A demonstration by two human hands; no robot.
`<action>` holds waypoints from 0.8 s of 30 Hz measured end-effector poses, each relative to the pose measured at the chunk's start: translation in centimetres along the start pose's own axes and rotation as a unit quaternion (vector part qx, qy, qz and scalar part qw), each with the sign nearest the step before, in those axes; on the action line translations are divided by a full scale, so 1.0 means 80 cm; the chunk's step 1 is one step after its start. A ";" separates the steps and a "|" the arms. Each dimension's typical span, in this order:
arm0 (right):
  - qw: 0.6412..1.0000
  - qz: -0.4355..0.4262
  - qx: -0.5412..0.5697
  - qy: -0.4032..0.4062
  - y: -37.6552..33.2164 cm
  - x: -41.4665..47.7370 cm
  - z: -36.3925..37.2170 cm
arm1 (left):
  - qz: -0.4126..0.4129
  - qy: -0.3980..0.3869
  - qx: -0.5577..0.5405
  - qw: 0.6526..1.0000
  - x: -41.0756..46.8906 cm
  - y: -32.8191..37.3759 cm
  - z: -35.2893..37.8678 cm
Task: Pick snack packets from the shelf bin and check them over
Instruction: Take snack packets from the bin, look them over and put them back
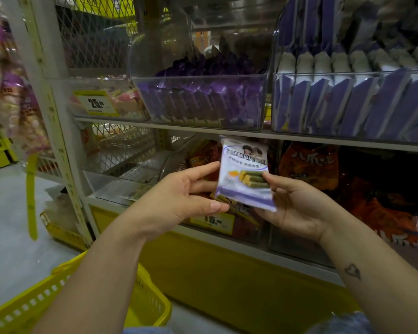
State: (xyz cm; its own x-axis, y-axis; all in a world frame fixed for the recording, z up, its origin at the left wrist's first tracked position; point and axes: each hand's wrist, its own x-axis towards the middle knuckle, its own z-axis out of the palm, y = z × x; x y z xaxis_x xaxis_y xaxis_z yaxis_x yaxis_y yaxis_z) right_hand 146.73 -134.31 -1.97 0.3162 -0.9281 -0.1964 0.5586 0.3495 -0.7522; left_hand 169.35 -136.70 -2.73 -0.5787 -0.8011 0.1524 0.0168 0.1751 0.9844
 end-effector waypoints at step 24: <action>0.999 0.007 0.040 -0.004 0.020 0.015 0.003 | 0.051 0.220 -0.065 0.972 0.022 -0.027 0.016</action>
State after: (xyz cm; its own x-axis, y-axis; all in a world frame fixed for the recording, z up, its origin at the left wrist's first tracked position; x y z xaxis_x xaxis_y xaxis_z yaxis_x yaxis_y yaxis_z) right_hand 148.20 -134.87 -3.22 0.3303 -0.9223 -0.2007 0.6135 0.3713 -0.6970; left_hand 167.24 -137.78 -4.69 -0.1640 -0.9557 0.2443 0.1757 0.2154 0.9606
